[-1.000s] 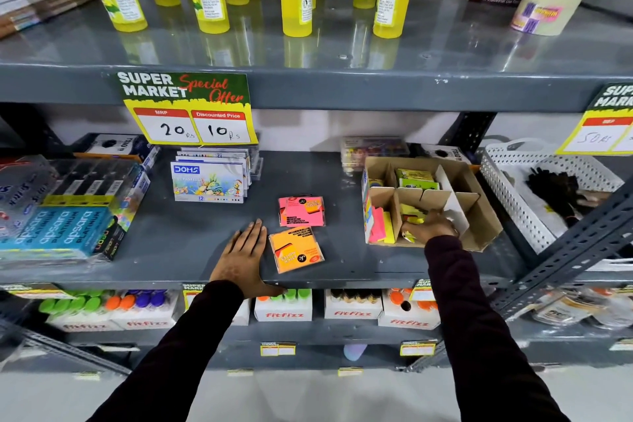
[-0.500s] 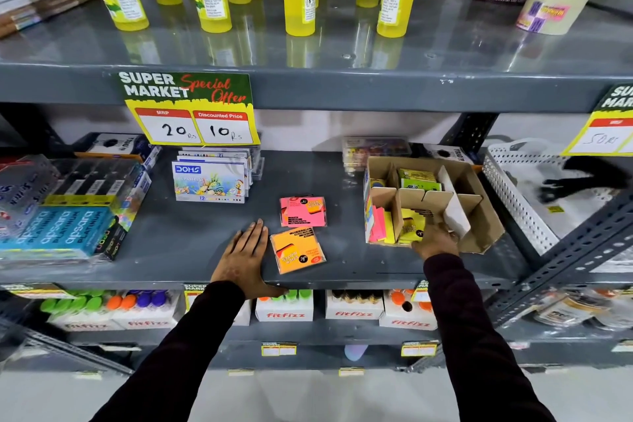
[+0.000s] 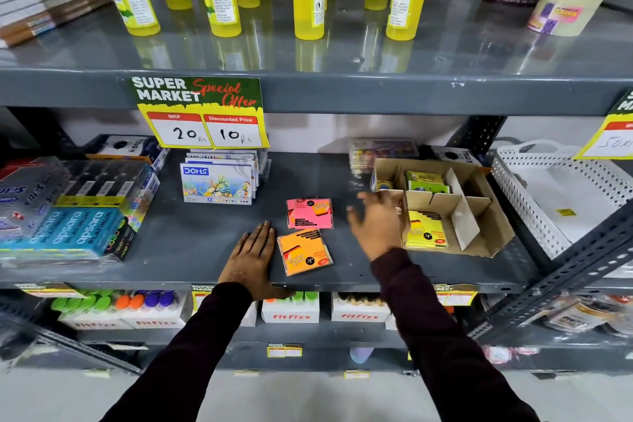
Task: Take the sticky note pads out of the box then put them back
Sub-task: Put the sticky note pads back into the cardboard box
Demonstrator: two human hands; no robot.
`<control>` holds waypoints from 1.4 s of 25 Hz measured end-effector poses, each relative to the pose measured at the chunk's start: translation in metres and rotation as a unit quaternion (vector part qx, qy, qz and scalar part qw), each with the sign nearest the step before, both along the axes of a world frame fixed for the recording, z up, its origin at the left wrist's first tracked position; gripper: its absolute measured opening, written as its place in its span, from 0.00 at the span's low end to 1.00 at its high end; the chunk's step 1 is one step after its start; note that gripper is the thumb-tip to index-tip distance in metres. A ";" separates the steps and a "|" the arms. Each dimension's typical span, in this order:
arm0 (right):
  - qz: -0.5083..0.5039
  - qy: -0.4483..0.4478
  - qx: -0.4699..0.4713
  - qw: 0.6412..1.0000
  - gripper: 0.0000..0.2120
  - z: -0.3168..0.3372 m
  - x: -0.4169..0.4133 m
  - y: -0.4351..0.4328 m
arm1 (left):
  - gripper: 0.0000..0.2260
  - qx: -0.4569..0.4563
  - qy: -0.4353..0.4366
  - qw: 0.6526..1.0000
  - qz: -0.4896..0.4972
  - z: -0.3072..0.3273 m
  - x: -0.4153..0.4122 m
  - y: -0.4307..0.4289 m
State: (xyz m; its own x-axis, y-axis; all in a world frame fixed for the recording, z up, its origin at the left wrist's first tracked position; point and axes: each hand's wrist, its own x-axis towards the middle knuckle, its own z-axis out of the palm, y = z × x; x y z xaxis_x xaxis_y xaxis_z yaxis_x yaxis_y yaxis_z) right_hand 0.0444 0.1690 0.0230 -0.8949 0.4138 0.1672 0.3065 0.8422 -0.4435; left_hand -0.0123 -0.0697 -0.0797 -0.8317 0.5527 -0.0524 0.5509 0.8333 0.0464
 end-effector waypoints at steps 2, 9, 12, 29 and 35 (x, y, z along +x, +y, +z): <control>0.061 -0.120 -0.028 0.990 0.24 -0.004 -0.013 -0.033 | 0.58 0.006 -0.009 1.000 0.000 0.001 0.000 0.000; 0.052 -0.223 0.035 0.973 0.52 -0.045 -0.001 -0.095 | 0.59 0.004 0.006 1.000 0.004 0.001 0.000 0.001; 0.052 -0.205 0.059 0.976 0.52 -0.047 0.001 -0.101 | 0.59 0.004 0.003 1.000 0.005 0.000 0.000 0.000; -0.242 -0.062 -0.116 0.961 0.33 -0.004 0.052 0.104 | 0.59 0.014 0.001 1.000 -0.008 -0.001 0.001 0.000; -0.194 -0.098 -0.087 0.972 0.26 -0.046 0.031 0.099 | 0.59 0.012 -0.002 1.000 -0.011 -0.002 0.001 -0.001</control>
